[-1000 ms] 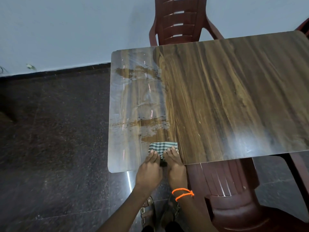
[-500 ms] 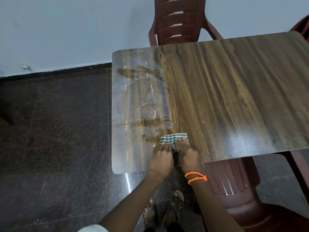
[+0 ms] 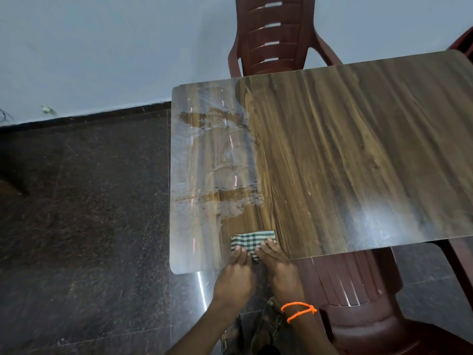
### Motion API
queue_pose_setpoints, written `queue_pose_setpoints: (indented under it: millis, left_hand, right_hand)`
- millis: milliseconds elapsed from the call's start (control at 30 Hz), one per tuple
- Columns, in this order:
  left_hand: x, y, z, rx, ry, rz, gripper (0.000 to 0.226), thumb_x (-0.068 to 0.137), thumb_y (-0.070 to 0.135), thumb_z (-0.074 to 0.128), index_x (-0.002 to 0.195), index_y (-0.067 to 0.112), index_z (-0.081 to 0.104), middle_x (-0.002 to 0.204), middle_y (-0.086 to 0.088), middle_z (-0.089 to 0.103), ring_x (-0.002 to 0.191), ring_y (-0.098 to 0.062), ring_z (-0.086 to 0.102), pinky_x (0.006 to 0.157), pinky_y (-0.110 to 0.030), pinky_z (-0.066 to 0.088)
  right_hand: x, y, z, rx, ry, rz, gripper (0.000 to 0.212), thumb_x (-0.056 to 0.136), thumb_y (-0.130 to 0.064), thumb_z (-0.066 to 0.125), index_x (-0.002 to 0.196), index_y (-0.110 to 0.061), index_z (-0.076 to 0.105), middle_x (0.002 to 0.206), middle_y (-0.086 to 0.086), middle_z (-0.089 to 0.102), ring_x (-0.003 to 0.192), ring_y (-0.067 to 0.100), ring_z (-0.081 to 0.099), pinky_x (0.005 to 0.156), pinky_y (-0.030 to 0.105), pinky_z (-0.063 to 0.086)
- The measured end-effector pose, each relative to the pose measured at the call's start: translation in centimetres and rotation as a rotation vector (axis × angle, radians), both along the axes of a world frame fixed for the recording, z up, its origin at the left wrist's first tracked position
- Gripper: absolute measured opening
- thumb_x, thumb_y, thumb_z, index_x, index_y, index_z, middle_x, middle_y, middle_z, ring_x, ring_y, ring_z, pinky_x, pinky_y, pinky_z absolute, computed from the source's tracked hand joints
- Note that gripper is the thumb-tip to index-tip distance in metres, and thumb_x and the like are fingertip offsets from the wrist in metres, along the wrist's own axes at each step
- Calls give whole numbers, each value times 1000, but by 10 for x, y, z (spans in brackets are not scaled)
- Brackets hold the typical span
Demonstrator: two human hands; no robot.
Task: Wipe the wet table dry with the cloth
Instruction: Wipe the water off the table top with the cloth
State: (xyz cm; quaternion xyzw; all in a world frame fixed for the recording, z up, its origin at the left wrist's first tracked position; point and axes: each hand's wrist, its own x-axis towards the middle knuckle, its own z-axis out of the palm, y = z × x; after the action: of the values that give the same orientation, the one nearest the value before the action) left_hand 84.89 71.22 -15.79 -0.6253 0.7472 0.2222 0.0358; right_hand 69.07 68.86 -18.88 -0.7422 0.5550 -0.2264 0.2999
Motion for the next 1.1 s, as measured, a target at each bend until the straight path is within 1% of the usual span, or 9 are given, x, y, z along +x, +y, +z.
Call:
queue_pose_setpoints:
  millis: [167, 300, 400, 600, 733, 800, 867, 1000, 1100]
  left_hand:
    - [-28, -51, 16, -76, 77, 50, 47, 78, 23, 58, 120, 6, 64, 131, -9, 61, 127, -25, 52, 93, -36, 51]
    - [-17, -100, 22, -76, -51, 170, 26, 70, 29, 62, 93, 17, 69, 106, -1, 69, 81, -24, 69, 68, -34, 54]
    - [13, -116, 12, -82, -36, 180, 29, 80, 24, 46, 101, 17, 65, 108, -4, 67, 89, -27, 67, 76, -38, 54]
    - [34, -58, 7, -121, 116, 231, 24, 80, 17, 48, 99, 15, 63, 103, -6, 65, 88, -26, 65, 75, -35, 51]
    - [12, -30, 2, -160, 223, 216, 49, 80, 24, 37, 121, 14, 62, 131, -3, 60, 131, -17, 48, 102, -29, 45]
    - [-3, -44, 4, -120, 225, 225, 56, 82, 25, 40, 135, 13, 54, 144, -5, 51, 139, -15, 37, 110, -29, 38]
    - [-15, -61, 8, -73, 229, 216, 59, 83, 23, 45, 141, 13, 47, 150, -6, 42, 140, -18, 36, 111, -31, 37]
    - [-16, -113, 19, -101, 140, 147, 49, 85, 22, 47, 133, 14, 51, 145, -3, 46, 133, -23, 44, 108, -37, 35]
    - [10, -147, 13, -123, 68, 111, 46, 85, 18, 45, 129, 11, 56, 138, -6, 54, 129, -22, 47, 106, -35, 38]
  right_hand:
    - [-17, -50, -1, 3, -10, -122, 40, 82, 0, 53, 114, -17, 70, 128, -2, 60, 130, 18, 46, 110, 12, 24]
    - [8, -94, 0, 3, -40, -168, 42, 76, -1, 45, 106, -10, 73, 120, 8, 66, 126, 19, 48, 105, 7, 25]
    - [38, -114, 2, 6, -64, -140, 43, 77, -6, 40, 105, -10, 73, 120, 9, 66, 127, 20, 49, 105, 9, 24]
    - [50, -66, -2, -62, -86, 34, 43, 75, 0, 43, 107, -8, 70, 123, 10, 64, 129, 23, 45, 112, 17, 20]
    - [17, -43, -4, -118, -74, 34, 36, 85, -12, 47, 113, -14, 69, 129, 0, 61, 133, 12, 39, 112, 28, 29]
    - [2, -50, -3, -99, -62, -46, 38, 83, -8, 48, 114, -15, 69, 130, -2, 60, 133, 13, 42, 110, 30, 31]
    - [-2, -64, -2, -67, -16, -99, 44, 76, 3, 56, 114, -16, 69, 129, 0, 61, 132, 14, 44, 107, 32, 35]
    - [9, -113, 4, -58, 19, -205, 43, 77, 0, 50, 111, -16, 70, 125, 3, 64, 129, 15, 48, 103, 22, 38]
    - [37, -139, 9, -39, 70, -201, 52, 75, 0, 44, 119, -18, 67, 130, 3, 61, 132, 15, 45, 99, 30, 46]
